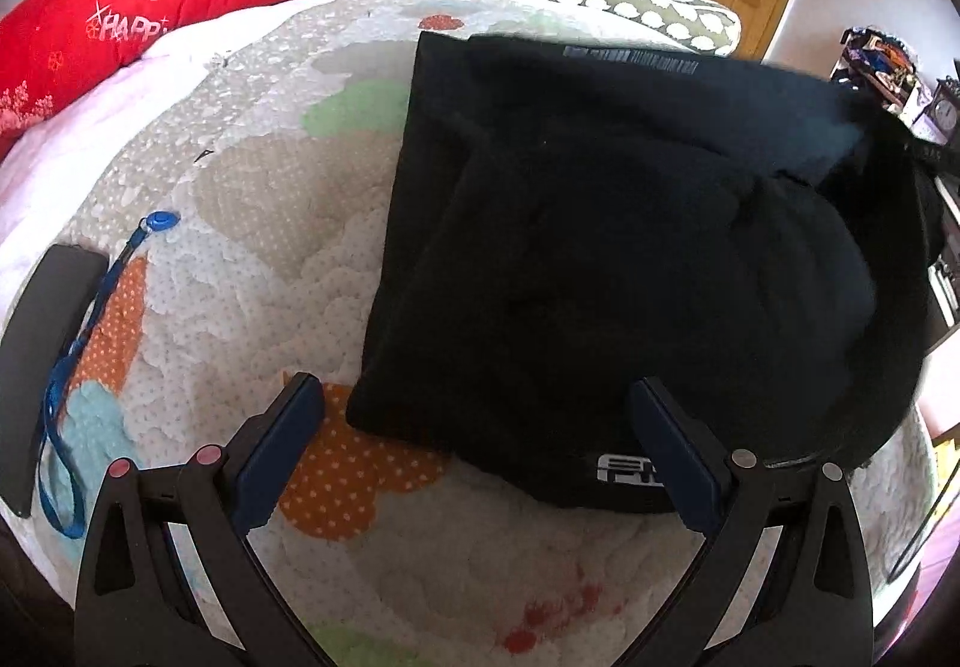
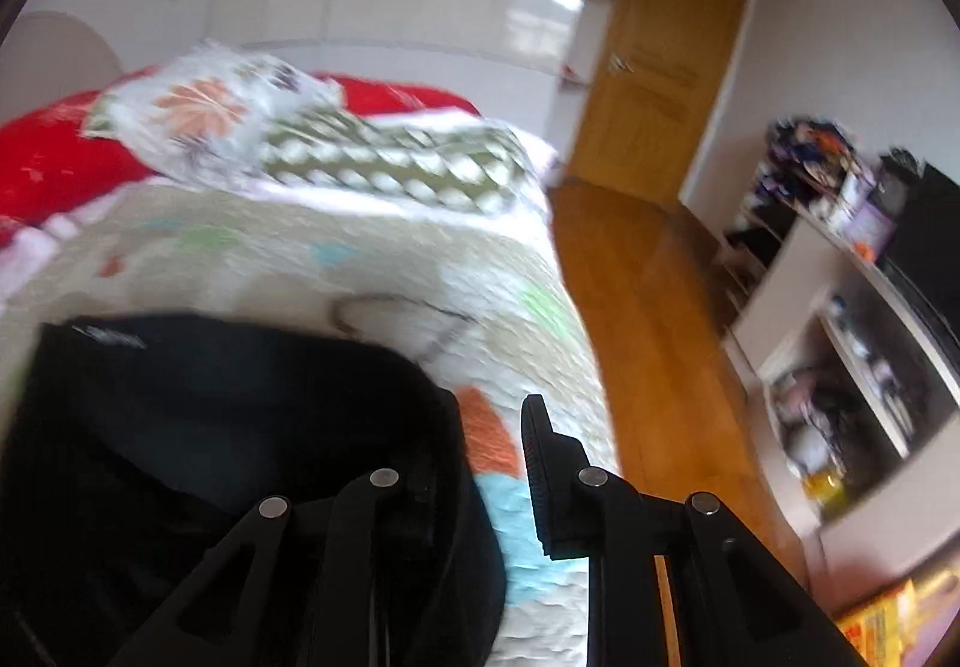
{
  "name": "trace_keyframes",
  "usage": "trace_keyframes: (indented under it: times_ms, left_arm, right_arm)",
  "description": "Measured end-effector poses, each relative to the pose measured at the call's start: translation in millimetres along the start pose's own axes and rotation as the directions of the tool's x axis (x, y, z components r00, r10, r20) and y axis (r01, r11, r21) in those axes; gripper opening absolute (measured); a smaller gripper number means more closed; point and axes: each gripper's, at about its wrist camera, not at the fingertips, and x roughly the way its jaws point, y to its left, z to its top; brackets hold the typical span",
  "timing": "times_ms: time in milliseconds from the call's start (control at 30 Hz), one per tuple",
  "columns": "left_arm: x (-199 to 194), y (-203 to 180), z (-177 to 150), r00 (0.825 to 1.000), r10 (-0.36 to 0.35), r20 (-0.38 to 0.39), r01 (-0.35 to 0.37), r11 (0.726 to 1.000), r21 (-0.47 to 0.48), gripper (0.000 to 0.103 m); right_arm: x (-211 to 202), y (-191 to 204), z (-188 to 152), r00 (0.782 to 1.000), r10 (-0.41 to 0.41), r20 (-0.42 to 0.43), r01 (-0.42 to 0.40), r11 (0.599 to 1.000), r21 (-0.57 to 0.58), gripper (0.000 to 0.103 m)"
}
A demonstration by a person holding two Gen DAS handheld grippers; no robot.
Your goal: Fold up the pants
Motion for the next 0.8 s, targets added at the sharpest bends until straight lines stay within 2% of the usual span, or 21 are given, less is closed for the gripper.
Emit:
trace_keyframes:
  times_ms: [67,133,200,267,333,400,467,633,800]
  left_arm:
    - [-3.8,4.3,-3.1,1.000,-0.006,0.002,0.006,1.000,-0.006,0.102]
    - [-4.3,8.9,-4.4,1.000,-0.003,-0.003,0.003,1.000,-0.018,0.102]
    - [-4.8,15.1,-4.3,1.000,0.001,-0.005,-0.001,0.999,-0.039,0.102]
    - [-6.4,17.4,-5.4,1.000,0.003,-0.005,-0.003,0.998,-0.056,0.102]
    - [-4.5,18.0,-4.4,1.000,0.000,-0.015,-0.001,0.998,-0.068,0.102]
    - [-2.7,16.3,-3.5,1.000,0.004,-0.017,-0.005,0.998,-0.070,0.102]
    - [-1.0,13.2,-2.7,1.000,-0.001,-0.021,0.000,0.998,-0.065,0.102]
    - [6.4,3.2,3.7,0.999,-0.013,-0.030,0.012,0.998,-0.059,0.102]
    - [16.3,-3.8,13.7,0.998,-0.054,-0.038,0.050,0.995,-0.092,0.102]
  right_arm:
    - [-4.6,-16.7,-9.5,0.999,0.052,-0.004,-0.052,0.998,0.038,0.022]
    - [-4.4,-27.5,-21.3,0.999,0.016,-0.031,-0.014,0.999,0.044,0.037]
    - [-5.5,-44.3,-39.6,0.999,-0.012,-0.052,0.015,0.998,0.059,0.044]
    - [-8.1,-58.7,-57.0,0.996,0.028,-0.086,-0.020,0.995,0.097,0.044]
    - [-14.9,-72.0,-79.2,0.986,0.125,-0.114,-0.104,0.979,0.175,0.045]
    - [-25.0,-77.0,-100.6,0.966,0.234,-0.109,-0.202,0.949,0.241,0.046]
    - [-36.5,-71.6,-119.2,0.949,0.296,-0.106,-0.263,0.932,0.247,0.046]
    - [-53.1,-41.8,-156.9,0.923,0.351,-0.155,-0.326,0.931,0.165,0.048]
    - [-34.0,-29.7,-157.5,0.937,0.335,-0.102,-0.312,0.931,0.188,0.048]
